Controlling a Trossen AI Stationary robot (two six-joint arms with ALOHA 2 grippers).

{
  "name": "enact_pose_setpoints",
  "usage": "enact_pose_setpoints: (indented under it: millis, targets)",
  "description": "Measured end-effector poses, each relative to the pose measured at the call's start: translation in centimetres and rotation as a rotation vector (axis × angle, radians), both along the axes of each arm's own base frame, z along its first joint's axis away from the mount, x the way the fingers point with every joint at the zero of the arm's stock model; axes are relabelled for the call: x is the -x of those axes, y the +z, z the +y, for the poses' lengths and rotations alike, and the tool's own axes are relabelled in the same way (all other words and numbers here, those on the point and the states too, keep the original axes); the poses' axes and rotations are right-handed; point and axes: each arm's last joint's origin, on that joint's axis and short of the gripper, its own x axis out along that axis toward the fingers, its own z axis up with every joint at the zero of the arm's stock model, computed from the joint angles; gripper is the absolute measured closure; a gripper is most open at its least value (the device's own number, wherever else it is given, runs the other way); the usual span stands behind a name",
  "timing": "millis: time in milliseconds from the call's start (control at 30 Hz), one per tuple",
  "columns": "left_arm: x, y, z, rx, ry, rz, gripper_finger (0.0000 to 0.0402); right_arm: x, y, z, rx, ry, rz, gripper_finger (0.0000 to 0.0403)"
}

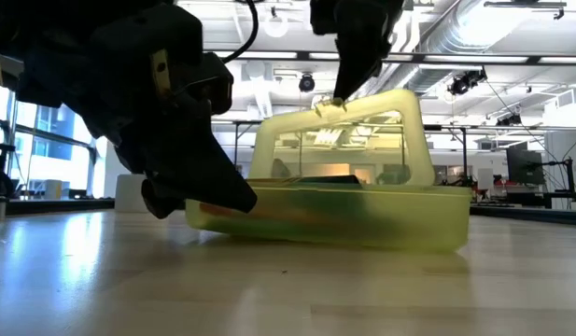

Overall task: Pack school essentials
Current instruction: Close the yellow box

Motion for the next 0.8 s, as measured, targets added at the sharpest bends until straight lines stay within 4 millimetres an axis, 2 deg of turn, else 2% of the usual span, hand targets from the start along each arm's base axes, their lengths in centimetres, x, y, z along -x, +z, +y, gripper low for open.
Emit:
enact_pose_setpoints:
  millis: [200,467,800]
  targets:
    - [-0.1,0.0,0.5,-0.002,0.03,0.001,0.0397,0.3,0.7,1.8,-0.027,0.03,-0.036,0.0403]
    - [-0.1,-0.2,1.1,-0.015,0.058,0.015,0.0396,0.4,0.3,4.8,-0.057,0.053,-0.035,0.0403]
    - [0.1,-0.4,0.9,-0.02,0.008,0.049,0.0396,0.8,0.4,6.8,-0.064,0.031,-0.05,0.0403]
